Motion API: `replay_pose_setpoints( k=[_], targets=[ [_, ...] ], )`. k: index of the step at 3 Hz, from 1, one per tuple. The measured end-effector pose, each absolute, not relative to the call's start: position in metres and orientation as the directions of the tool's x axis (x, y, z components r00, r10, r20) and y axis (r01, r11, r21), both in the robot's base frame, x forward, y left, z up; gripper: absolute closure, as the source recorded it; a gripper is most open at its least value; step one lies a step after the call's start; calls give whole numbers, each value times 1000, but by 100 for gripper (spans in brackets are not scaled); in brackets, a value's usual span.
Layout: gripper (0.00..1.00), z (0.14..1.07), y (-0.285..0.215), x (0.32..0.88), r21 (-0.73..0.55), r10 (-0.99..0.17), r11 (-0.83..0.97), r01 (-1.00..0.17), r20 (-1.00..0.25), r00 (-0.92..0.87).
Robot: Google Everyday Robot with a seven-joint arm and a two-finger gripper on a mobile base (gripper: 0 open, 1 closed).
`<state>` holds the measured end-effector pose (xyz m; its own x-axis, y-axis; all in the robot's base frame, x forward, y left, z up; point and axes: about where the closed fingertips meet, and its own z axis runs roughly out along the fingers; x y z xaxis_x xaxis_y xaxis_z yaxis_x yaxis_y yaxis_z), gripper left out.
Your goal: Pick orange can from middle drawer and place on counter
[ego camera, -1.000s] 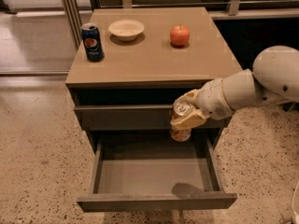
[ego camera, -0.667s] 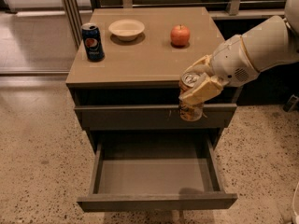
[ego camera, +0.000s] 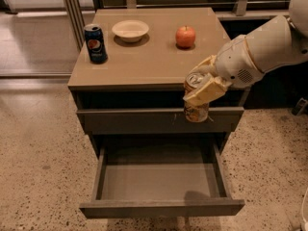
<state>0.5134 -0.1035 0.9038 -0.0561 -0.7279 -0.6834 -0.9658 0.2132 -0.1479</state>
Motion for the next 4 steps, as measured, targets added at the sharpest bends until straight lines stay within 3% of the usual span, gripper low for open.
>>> replay_pose_setpoints(
  k=[2,4],
  targets=[
    [100,919,-152,612,-281,-776,348,-894,-622,-106],
    [100,950,-190,700,-368,-756,426,-826,-647,-102]
  ],
)
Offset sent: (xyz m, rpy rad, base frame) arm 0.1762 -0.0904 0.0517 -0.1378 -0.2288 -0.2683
